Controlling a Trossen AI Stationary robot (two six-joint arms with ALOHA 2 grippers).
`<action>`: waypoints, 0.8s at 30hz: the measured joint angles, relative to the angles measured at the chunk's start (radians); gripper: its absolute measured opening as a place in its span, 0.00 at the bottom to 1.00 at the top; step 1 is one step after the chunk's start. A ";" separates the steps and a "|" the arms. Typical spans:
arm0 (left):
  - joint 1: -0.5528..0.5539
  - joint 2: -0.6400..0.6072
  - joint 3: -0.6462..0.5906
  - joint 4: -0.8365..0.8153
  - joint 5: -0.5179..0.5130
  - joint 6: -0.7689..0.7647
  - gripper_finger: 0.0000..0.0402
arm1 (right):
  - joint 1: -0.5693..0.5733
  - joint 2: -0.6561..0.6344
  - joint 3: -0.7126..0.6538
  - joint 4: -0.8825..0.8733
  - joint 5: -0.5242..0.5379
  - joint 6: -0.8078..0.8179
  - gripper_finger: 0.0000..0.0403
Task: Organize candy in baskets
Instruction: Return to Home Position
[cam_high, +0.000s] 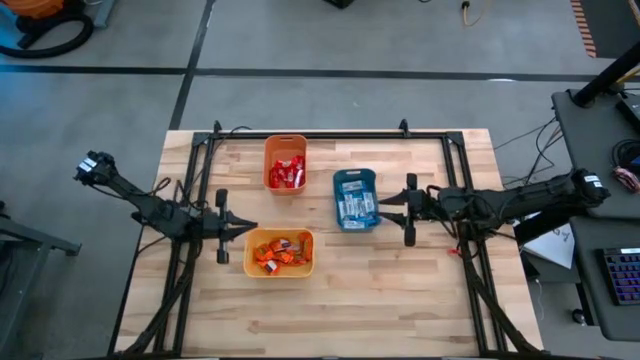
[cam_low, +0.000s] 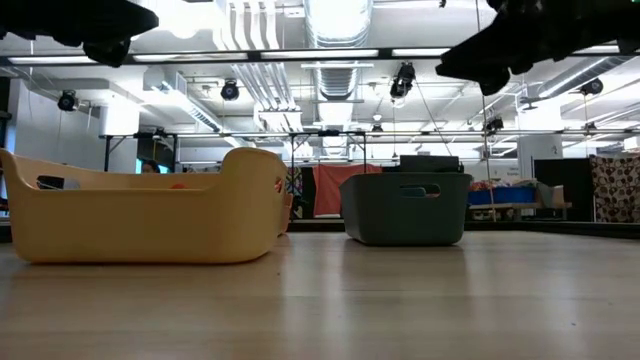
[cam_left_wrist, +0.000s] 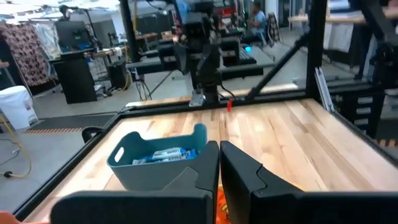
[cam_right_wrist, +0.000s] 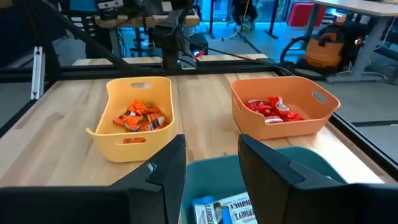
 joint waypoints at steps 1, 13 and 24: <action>0.004 -0.019 -0.011 0.007 0.001 0.000 0.00 | 0.000 -0.014 -0.011 0.000 0.000 0.000 0.35; 0.027 -0.235 -0.247 0.249 0.003 0.000 0.00 | 0.000 -0.248 -0.275 0.257 -0.080 0.002 0.31; 0.027 -0.365 -0.295 0.145 0.012 0.040 0.00 | 0.012 -0.528 -0.406 0.166 -0.123 0.002 0.34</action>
